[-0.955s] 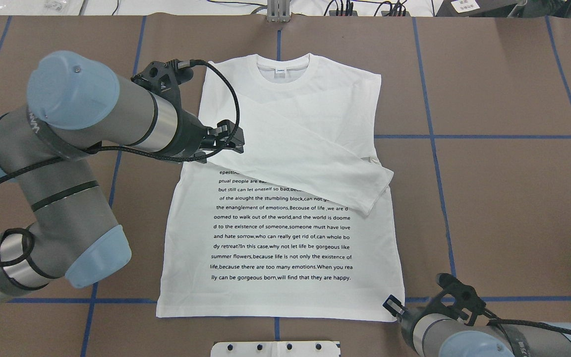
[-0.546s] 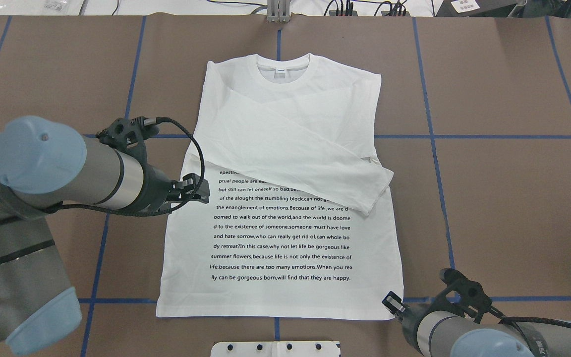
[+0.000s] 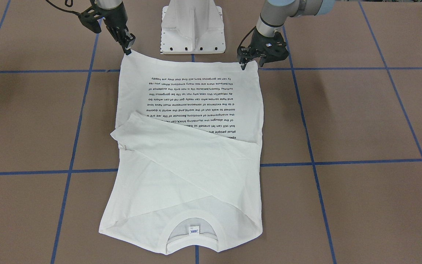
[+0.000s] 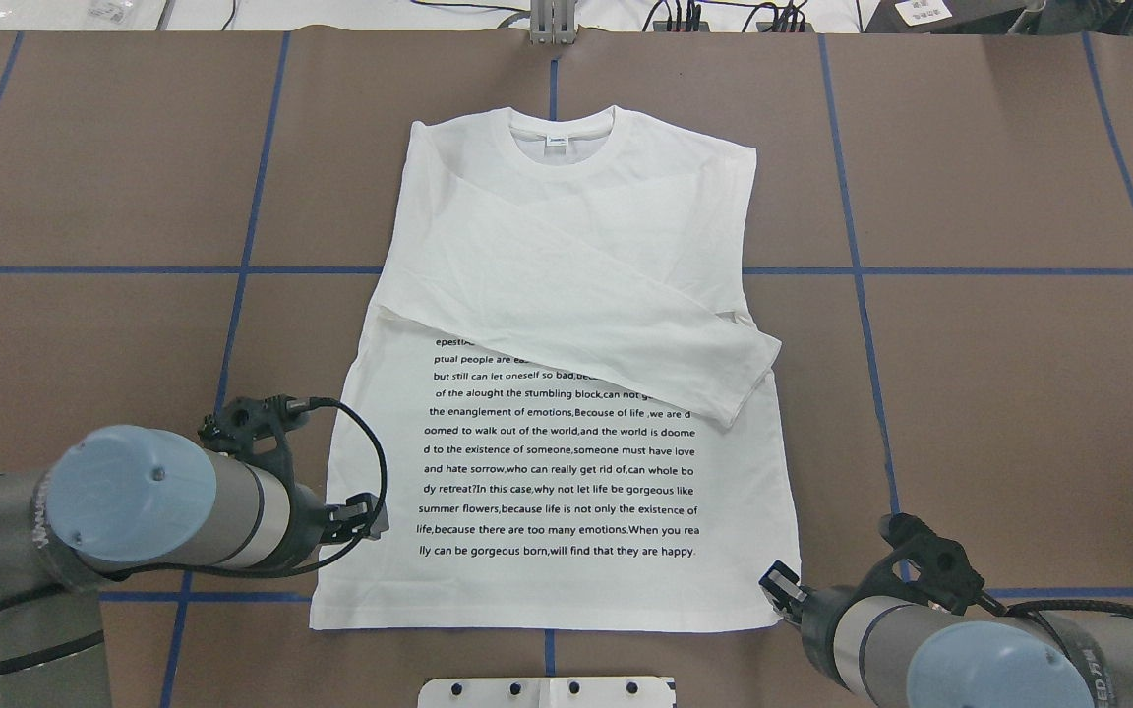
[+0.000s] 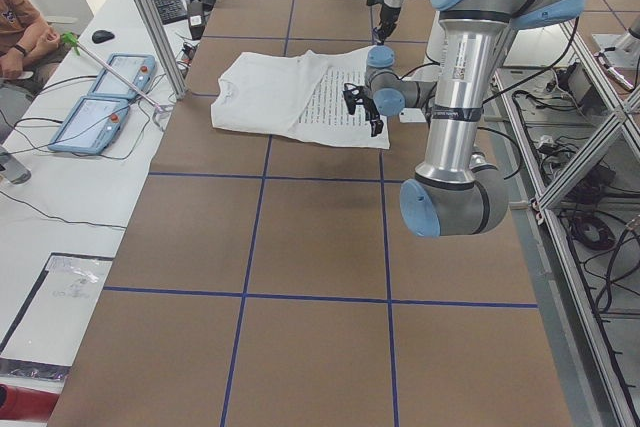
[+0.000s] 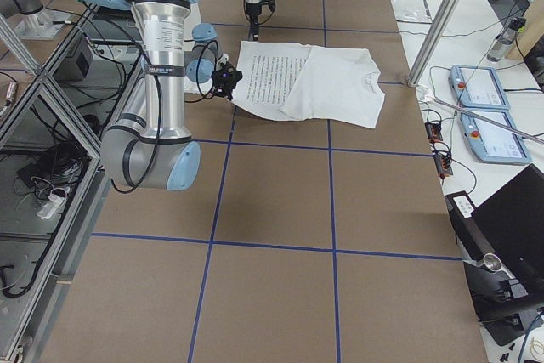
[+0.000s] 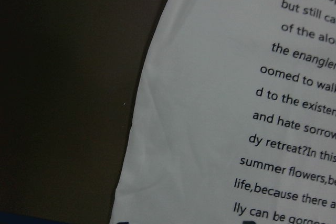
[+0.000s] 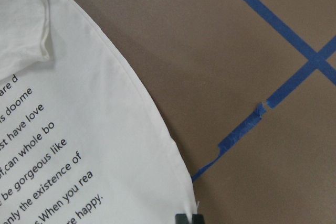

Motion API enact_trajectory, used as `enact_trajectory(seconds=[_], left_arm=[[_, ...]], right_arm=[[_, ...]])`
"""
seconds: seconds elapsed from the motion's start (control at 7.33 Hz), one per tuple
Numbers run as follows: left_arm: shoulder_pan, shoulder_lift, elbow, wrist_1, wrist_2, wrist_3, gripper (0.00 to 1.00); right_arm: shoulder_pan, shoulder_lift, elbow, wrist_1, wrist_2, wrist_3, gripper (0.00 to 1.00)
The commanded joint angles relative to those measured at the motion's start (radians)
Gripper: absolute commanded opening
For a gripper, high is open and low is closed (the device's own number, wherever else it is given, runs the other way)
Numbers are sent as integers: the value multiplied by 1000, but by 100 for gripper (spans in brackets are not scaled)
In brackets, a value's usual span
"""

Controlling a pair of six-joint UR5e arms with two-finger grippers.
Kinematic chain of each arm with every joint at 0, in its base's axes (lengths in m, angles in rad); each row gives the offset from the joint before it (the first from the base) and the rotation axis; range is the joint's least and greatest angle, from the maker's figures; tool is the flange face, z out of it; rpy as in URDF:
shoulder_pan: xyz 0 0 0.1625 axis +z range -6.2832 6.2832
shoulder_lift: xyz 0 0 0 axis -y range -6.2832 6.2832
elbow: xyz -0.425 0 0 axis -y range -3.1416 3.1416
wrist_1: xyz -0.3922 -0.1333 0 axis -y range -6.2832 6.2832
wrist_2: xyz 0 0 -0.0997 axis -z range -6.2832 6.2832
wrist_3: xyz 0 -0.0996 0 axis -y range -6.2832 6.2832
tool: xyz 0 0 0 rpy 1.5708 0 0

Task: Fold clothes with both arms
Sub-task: 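Grasp the hem corners with both grippers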

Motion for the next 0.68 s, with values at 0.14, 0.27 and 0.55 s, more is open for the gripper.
enact_trajectory(seconds=[0.14,0.27,0.55], left_arm=[[52,23,31,-5,0,-15,70],[64,24,42,-5,0,-15,70],[69,24,50,-7,-1,-22,62]], right_arm=[[1,0,1,-1,0,0,0],[1,-2,1,-1,0,0,0],[-4,-2,-1,-1,0,0,0]])
